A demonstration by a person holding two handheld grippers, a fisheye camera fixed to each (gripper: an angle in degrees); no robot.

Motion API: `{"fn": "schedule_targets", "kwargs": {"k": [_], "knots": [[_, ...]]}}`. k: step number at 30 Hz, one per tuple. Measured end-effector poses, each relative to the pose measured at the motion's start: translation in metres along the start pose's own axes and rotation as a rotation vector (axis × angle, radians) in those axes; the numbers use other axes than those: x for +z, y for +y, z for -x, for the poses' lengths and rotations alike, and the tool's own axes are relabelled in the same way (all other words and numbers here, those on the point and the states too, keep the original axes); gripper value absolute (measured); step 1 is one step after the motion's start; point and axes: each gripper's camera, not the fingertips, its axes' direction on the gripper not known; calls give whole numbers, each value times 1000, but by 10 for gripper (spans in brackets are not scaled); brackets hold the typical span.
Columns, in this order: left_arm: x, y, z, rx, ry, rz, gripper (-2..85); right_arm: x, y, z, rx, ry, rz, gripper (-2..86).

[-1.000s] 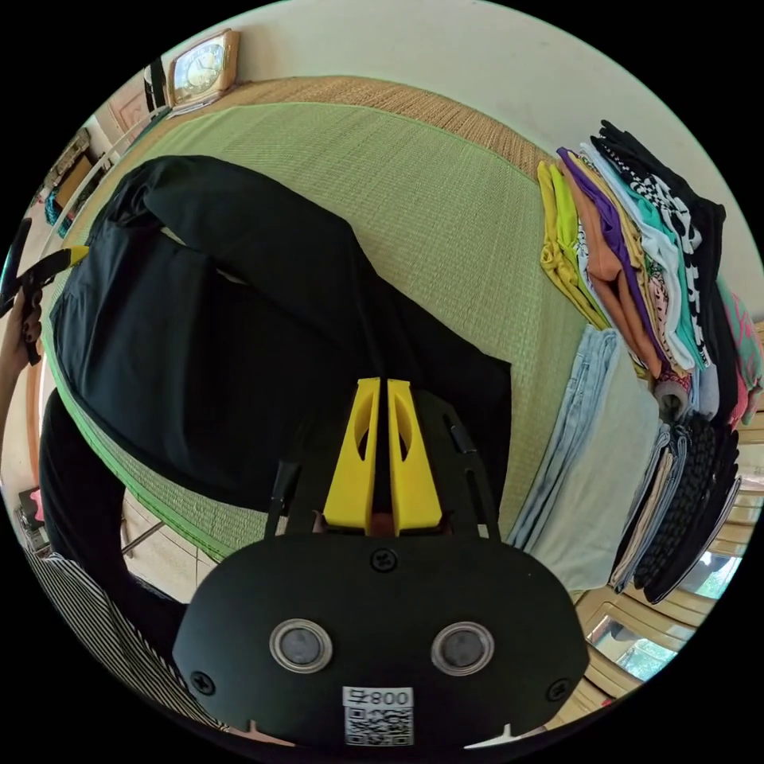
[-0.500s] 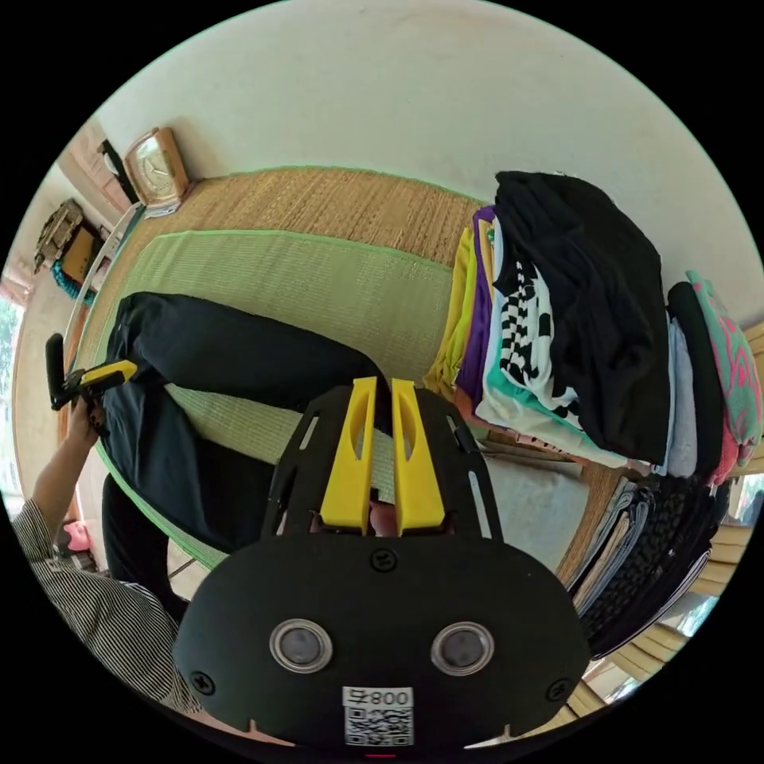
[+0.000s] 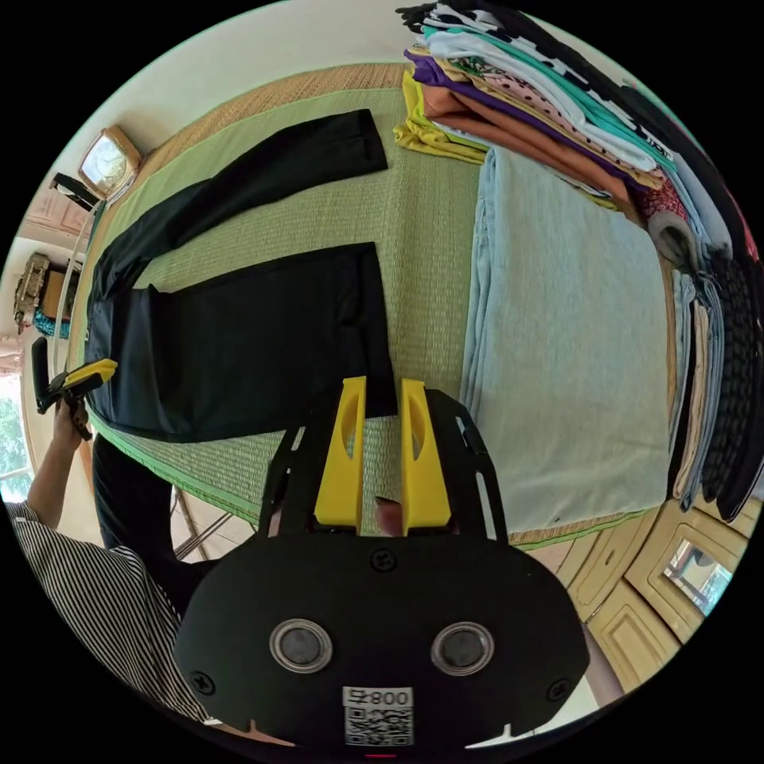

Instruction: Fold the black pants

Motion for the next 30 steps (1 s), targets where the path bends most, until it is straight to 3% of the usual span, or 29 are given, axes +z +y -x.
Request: {"fn": "schedule_targets", "kwargs": {"k": [8, 19, 23, 30], "knots": [[13, -24, -8, -37, -75, 56, 5, -36, 15, 2, -39, 73, 22, 6], [16, -41, -13, -47, -20, 81, 3, -43, 65, -43, 69, -73, 41, 0], [12, -45, -19, -38, -36, 78, 9, -52, 70, -42, 45, -42, 42, -1], [-32, -56, -19, -27, 8, -133, 42, -92, 80, -52, 134, 19, -81, 1]]}}
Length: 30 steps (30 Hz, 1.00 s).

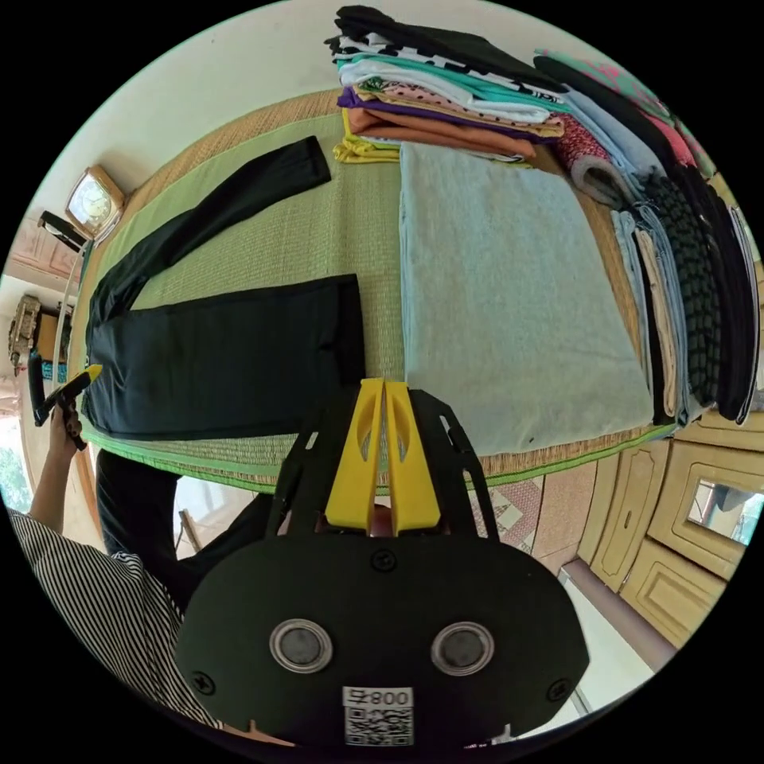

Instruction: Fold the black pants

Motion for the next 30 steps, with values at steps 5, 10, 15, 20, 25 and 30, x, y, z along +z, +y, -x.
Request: {"fn": "schedule_targets", "kwargs": {"k": [5, 10, 15, 20, 25, 30], "knots": [[-19, -35, 22, -10, -55, -85, 62, -29, -40, 19, -66, -74, -157, 32], [-19, -86, 36, 6, -122, -94, 70, -15, -119, 49, -147, -65, -178, 63], [-4, -134, 46, 32, -214, -47, 69, 4, -184, 67, -163, -45, -175, 69], [18, -151, 56, 5, -303, 28, 37, 45, -212, 83, -195, 5, -94, 64], [11, -146, 55, 41, -320, 15, 10, 52, -207, 91, -242, 43, -106, 23], [-12, -142, 48, 70, -379, -46, 3, 38, -190, 79, -241, 1, -134, -1]]}}
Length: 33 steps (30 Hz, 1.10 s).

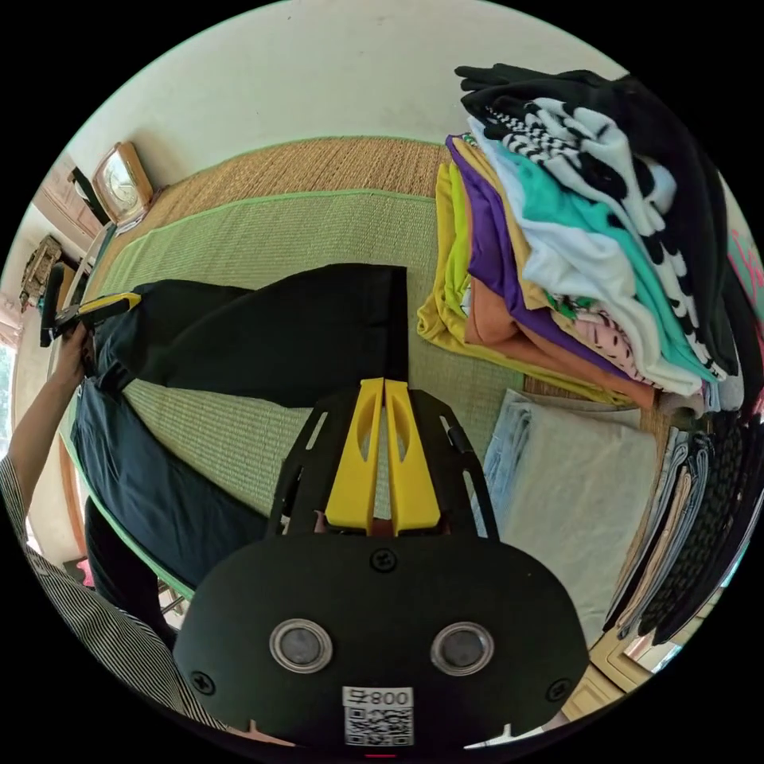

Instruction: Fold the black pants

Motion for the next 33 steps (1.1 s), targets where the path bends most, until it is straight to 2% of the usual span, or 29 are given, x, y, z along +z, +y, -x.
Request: {"fn": "schedule_targets", "kwargs": {"k": [4, 6, 9, 15, 19, 21, 25, 29, 33], "knots": [[-11, 3, 11, -39, 27, -56, 3, -9, 29, -16, 45, -75, -12, -4], [-2, 6, 18, -63, 55, -9, 5, 4, 36, -19, 48, -96, 9, -5], [-6, 18, 26, -107, 49, -12, 11, 30, 38, -26, 127, -29, 64, -5], [-46, 75, 39, -80, 197, -98, 43, 26, 29, -9, 69, -102, -90, -4], [-54, 127, 34, -41, 254, -37, 59, 49, -4, 25, -27, -136, -94, -1], [-51, 154, 27, 19, 203, 54, 63, 60, -19, 45, -81, -153, -97, 0], [-50, 176, 31, 38, 123, 101, 50, 96, -54, 88, -175, -123, -55, -1], [-58, 198, 43, 31, 133, 138, 18, 143, -77, 107, -198, -66, 41, -4], [-70, 235, 55, 39, 183, 156, 9, 162, -92, 100, -173, -116, 38, -5]]}}
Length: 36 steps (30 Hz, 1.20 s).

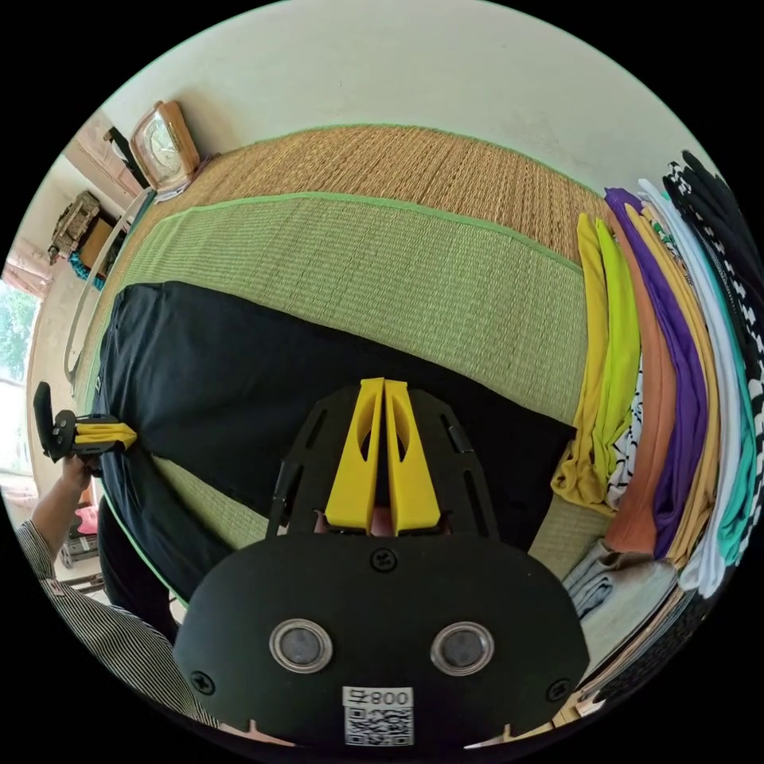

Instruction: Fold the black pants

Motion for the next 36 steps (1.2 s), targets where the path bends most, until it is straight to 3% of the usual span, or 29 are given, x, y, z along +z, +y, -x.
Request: {"fn": "schedule_targets", "kwargs": {"k": [4, 10, 15, 20, 26, 36], "knots": [[-17, 34, 13, -48, 54, -80, 13, 15, -8, -5, 31, -13, 1, -4], [-68, 124, 56, -291, 71, -267, 45, 14, 15, 31, -15, -11, -120, -3], [-108, 245, 104, -659, -82, -331, 68, 21, 48, 123, -238, -192, -157, 3], [-127, 322, 128, -839, -161, -350, 79, 76, 106, 270, -570, -343, 6, 34], [-121, 360, 159, -872, -100, -305, 70, 136, 141, 339, -674, -362, 204, 50], [-138, 417, 164, -846, -27, -367, 18, 168, 153, 354, -710, -283, 239, 5]]}}
